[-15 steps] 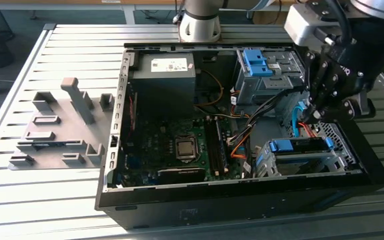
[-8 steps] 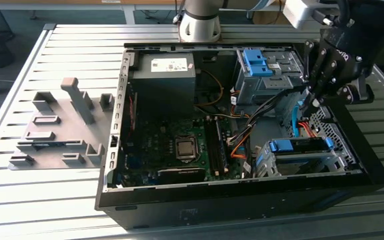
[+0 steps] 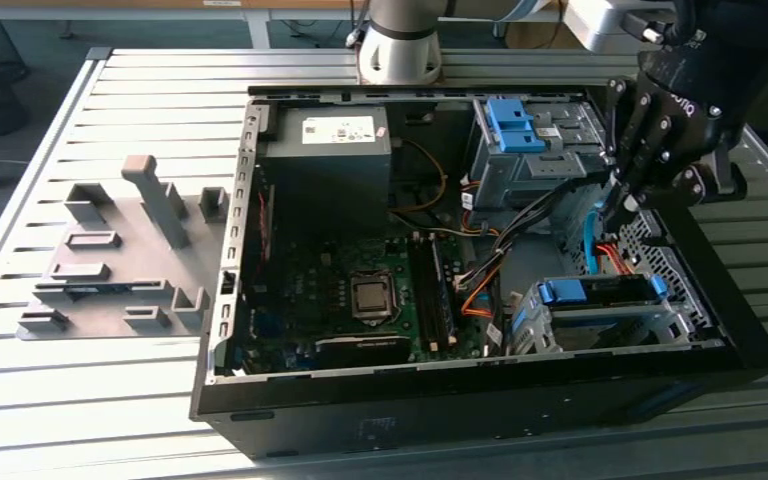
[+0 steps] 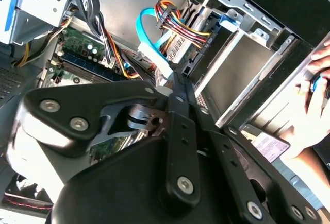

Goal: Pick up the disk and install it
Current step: 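Insert the second disk wire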

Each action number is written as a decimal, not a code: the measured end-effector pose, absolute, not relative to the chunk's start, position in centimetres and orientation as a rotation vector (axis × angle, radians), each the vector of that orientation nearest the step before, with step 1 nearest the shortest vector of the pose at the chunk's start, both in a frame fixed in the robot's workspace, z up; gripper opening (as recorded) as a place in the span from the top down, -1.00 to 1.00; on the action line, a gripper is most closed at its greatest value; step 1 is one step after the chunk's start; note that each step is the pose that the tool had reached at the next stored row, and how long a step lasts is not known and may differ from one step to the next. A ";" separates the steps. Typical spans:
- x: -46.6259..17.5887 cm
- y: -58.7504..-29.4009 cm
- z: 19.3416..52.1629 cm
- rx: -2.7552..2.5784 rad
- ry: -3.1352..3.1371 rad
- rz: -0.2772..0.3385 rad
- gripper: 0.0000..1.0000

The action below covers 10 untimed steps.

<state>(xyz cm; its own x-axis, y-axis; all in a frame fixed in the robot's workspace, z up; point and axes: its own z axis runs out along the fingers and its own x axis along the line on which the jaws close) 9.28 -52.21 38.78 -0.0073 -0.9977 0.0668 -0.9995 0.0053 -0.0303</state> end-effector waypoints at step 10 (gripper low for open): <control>9.3 -52.1 38.8 2.188 -2.201 0.117 0.65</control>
